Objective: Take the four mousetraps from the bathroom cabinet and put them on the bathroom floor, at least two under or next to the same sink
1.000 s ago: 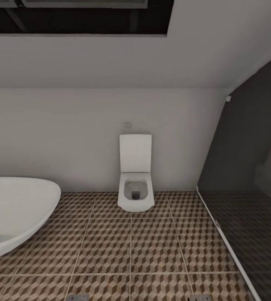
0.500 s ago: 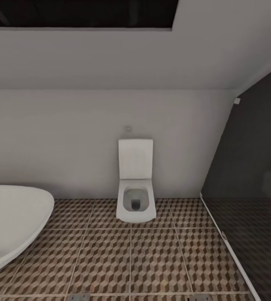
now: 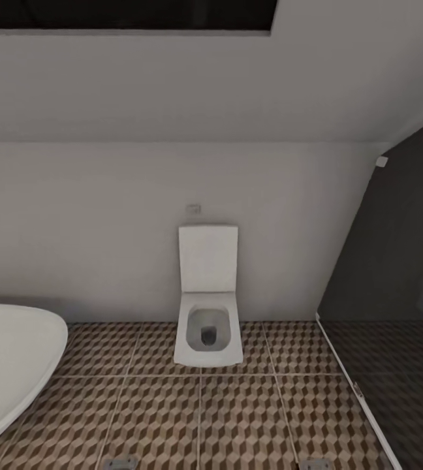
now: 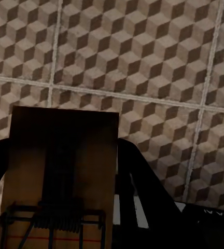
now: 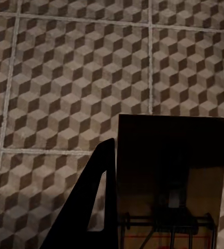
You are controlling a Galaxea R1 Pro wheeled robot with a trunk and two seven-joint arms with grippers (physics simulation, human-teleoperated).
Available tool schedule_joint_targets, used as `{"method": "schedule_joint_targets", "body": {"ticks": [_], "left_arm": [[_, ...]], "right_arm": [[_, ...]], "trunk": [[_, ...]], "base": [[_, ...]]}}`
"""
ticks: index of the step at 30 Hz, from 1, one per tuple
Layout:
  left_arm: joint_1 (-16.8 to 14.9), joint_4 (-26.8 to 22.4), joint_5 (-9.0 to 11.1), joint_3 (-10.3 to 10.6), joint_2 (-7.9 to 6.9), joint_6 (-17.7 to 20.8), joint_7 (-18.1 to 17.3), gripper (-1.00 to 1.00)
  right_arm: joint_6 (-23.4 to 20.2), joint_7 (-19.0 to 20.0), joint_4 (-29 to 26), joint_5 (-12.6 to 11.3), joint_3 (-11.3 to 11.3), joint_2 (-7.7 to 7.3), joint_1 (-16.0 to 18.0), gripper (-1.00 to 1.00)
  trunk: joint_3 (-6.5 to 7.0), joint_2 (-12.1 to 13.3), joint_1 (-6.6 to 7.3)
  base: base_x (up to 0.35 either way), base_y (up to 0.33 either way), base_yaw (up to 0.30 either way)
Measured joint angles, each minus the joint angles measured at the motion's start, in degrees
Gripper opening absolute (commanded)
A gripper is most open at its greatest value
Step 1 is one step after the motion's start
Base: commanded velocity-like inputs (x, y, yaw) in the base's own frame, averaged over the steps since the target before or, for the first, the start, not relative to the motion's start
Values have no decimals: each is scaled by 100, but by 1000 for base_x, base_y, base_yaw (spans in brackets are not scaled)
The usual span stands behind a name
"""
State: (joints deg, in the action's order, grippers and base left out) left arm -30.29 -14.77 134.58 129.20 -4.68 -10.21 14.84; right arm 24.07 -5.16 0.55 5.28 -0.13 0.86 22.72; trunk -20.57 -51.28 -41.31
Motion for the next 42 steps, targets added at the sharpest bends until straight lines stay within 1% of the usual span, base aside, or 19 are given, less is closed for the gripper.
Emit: {"method": "schedule_joint_targets", "body": {"ticks": [1,2,3,4,6,8,10,12,15,17,19,21,24,26,28,30,35,38,42], "left_arm": [[2,1,0,1,-1,-1,1,-100],[5,7,0,-1,-2,-5,2,-100],[1,325,1,-4,-20,-9,7,-100],[4,557,2,-12,5,-4,12,-100],[5,985,2,-28,58,24,20,-100],[-10,1279,1,-46,93,36,38,-100],[-95,1466,1,-46,148,90,54,-100],[-360,1647,-6,-36,217,417,62,-100],[-1047,1747,18,-35,211,1374,85,-100],[-1496,1770,12,-38,195,1861,81,-100],[-1703,1778,7,-45,211,2054,81,-100],[-1871,1782,5,-52,251,2174,85,-100],[-1975,1784,5,-56,296,2206,88,-100],[-2001,1784,5,-55,336,2205,88,-100],[-2142,1786,4,-41,364,2229,84,-100],[-2238,1785,4,-43,329,2215,59,-100],[-2274,1775,4,-41,380,2174,39,-100],[-2276,1763,5,-41,481,2107,39,-100],[-2277,1750,6,-40,503,2091,38,-100]], "right_arm": [[-3,-47,-7,0,-9,-3,0,-100],[-22,-199,-15,-3,-16,-1,2,-100],[-302,-1235,-38,39,13,75,219,-100],[-583,-1455,-42,64,35,129,382,-100],[-1303,-1651,-61,79,47,205,724,-100],[-1962,-1736,-143,90,55,254,1087,-100],[-2390,-1782,-225,92,58,291,1436,-100],[-2586,-1803,-258,60,53,306,1763,-100],[-2692,-1821,-270,26,40,304,2191,-100],[-2731,-1828,-273,19,35,303,2386,-100],[-2829,-1836,-272,17,34,301,2543,-100],[-3116,-1845,-269,15,29,289,2769,-100],[-3554,-1850,-269,7,15,277,3059,-100],[-3656,-1853,-266,1,7,275,3124,-100],[-3729,-1851,-239,-1,-1,278,3170,-100],[-3744,-1837,-216,9,3,292,3175,-100],[-3743,-1781,-215,46,20,330,3158,-100],[-3737,-1764,-234,47,23,309,3144,-100],[-3725,-1761,-239,49,23,291,3141,-100]], "trunk": [[0,0,-1],[0,0,-2],[2,1,-3],[1,0,-3],[1,0,-3],[1,0,-3],[1,0,-3],[2,0,-3],[2,0,-3],[2,0,-3],[1,0,-3],[1,0,-3],[0,0,-3],[0,0,-3],[1,0,-3],[0,0,-3],[0,0,-3],[0,0,-2],[0,-1,0]], "base": [[79,-2,0],[11,0,0],[7,0,0],[4,0,0],[2,0,0],[1,0,0],[0,0,0],[0,0,0],[0,0,0],[0,0,0],[0,0,0],[0,0,0],[0,0,0],[0,0,0],[0,0,0],[0,0,0],[0,0,0],[82,0,0],[276,0,0]]}}
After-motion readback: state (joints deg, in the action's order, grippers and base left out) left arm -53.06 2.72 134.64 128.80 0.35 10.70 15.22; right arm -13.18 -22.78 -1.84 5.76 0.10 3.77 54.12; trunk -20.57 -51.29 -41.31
